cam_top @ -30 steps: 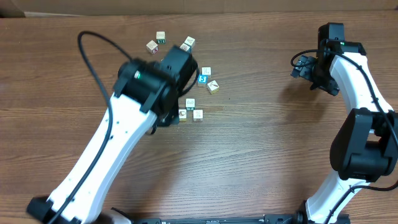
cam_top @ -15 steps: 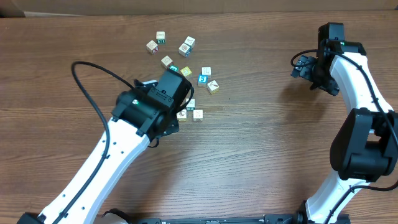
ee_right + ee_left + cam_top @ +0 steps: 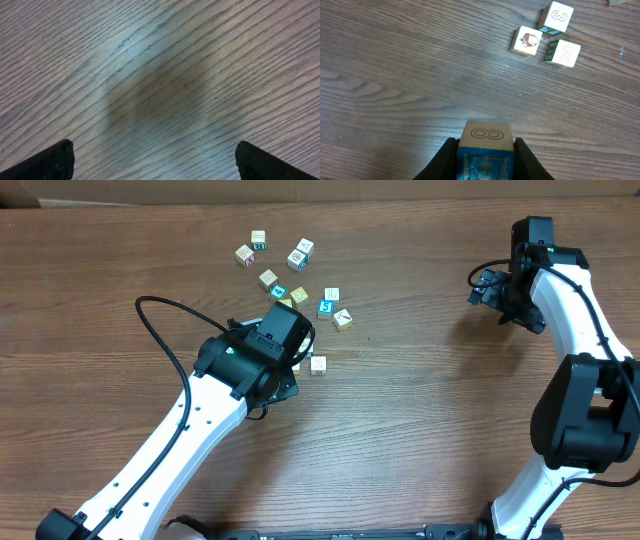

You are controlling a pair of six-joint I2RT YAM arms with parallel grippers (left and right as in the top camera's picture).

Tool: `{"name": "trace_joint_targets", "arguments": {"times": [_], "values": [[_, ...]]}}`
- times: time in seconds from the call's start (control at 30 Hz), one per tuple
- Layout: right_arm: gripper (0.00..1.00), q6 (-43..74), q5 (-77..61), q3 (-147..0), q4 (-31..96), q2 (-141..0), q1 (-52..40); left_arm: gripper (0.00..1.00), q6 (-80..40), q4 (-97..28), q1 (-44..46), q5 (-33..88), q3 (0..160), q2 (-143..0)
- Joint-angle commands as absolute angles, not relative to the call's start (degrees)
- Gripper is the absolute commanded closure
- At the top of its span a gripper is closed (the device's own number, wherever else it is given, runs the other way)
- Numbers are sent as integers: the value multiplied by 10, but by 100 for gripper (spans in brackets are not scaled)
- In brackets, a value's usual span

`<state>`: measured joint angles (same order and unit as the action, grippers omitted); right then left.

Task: Form a circle
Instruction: 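Carry the blue 8 block down toward the placed blocks, then lower the blue 8 block below the acorn and 2 blocks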

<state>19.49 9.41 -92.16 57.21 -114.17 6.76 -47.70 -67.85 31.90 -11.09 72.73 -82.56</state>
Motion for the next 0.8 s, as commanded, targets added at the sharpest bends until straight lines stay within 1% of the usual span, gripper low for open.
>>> {"name": "trace_joint_targets", "arguments": {"times": [0.0, 0.3, 0.47, 0.57, 0.77], "values": [[0, 194, 100, -934, 571, -1127, 68, 96, -485, -671, 319, -105, 717, -825], [0, 194, 100, -934, 571, -1127, 68, 96, -485, -649, 319, -96, 667, -825], [0, 194, 100, -934, 571, -1127, 68, 96, -484, -583, 322, -51, 628, -827], [0, 194, 100, -934, 571, -1127, 68, 96, -484, -546, 331, -50, 607, -837], [0, 194, 100, -934, 571, -1127, 68, 96, -483, -495, 361, -51, 600, -908]]}}
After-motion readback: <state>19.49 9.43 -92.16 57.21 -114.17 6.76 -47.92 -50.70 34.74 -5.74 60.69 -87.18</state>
